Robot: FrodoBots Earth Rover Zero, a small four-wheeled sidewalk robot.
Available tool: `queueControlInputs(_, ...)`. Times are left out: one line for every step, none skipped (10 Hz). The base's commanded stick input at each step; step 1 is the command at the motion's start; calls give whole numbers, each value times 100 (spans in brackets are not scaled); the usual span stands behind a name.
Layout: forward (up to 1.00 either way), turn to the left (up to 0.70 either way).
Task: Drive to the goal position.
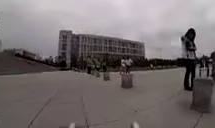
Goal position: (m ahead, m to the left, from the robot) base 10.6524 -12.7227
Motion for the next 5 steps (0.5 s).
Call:
queueControlInputs(70, -14)
queueControlInputs(70, -14)
queueControlInputs(70, -14)
queueControlInputs(70, -14)
queueControlInputs(70, -14)
